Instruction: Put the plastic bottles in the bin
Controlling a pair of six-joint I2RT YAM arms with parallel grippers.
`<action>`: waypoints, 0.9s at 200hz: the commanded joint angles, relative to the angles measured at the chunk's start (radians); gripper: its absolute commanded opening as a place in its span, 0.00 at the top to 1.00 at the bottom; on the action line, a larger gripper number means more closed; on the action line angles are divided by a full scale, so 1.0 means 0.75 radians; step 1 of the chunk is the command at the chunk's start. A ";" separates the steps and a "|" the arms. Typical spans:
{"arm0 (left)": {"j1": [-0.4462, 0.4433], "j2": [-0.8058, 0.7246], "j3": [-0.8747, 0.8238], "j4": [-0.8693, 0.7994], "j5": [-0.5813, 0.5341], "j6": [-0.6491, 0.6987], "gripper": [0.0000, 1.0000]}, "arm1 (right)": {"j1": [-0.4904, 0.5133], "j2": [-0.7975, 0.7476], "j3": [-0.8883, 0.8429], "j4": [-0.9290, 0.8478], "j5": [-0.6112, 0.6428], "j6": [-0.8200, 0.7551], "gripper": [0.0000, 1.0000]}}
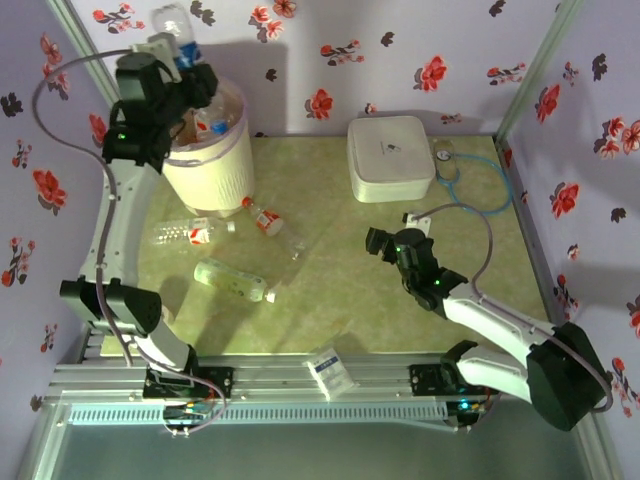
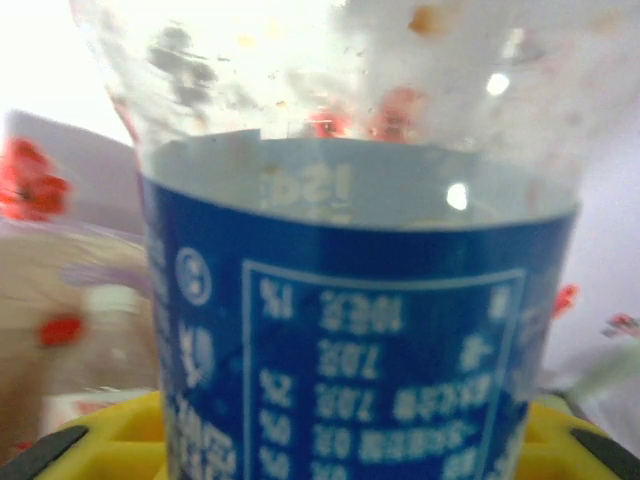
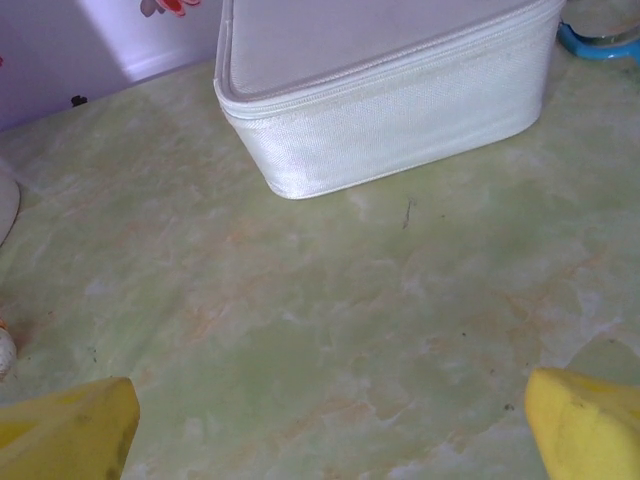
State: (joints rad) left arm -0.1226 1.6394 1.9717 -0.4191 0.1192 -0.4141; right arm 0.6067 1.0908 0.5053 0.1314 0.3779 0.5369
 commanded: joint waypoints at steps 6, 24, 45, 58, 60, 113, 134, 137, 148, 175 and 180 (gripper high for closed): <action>0.087 0.054 0.042 -0.070 -0.072 0.049 0.94 | -0.005 0.014 -0.013 0.010 -0.041 0.050 0.01; 0.106 0.123 0.081 -0.108 -0.145 0.121 0.98 | -0.007 0.034 -0.005 0.009 -0.047 0.034 0.01; 0.112 0.244 0.191 -0.205 -0.282 0.235 0.99 | -0.008 0.037 0.006 -0.001 -0.085 0.024 0.01; 0.114 0.325 0.260 -0.263 -0.324 0.282 0.99 | -0.007 0.039 0.006 -0.001 -0.101 0.015 0.01; 0.114 0.339 0.273 -0.276 -0.326 0.289 0.99 | -0.008 0.040 0.005 -0.001 -0.101 0.014 0.01; 0.112 0.551 0.403 -0.439 -0.486 0.450 0.98 | -0.008 0.053 -0.005 -0.005 -0.104 0.005 0.01; 0.112 0.622 0.427 -0.503 -0.410 0.470 0.93 | -0.009 0.080 0.005 0.001 -0.115 -0.008 0.01; 0.112 0.633 0.434 -0.521 -0.397 0.472 0.93 | -0.010 0.084 0.009 0.002 -0.116 -0.009 0.01; 0.112 0.678 0.466 -0.595 -0.373 0.472 0.90 | -0.009 0.096 0.015 0.008 -0.127 -0.013 0.01; 0.112 0.727 0.453 -0.695 -0.323 0.455 0.85 | -0.010 0.094 0.016 0.023 -0.141 -0.009 0.01; 0.112 0.727 0.436 -0.694 -0.298 0.452 0.83 | -0.010 0.097 0.014 0.025 -0.143 -0.010 0.01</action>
State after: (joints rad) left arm -0.0399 2.1338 2.3108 -0.8059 -0.1722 -0.1055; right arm 0.6064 1.1614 0.5053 0.1291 0.2840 0.5430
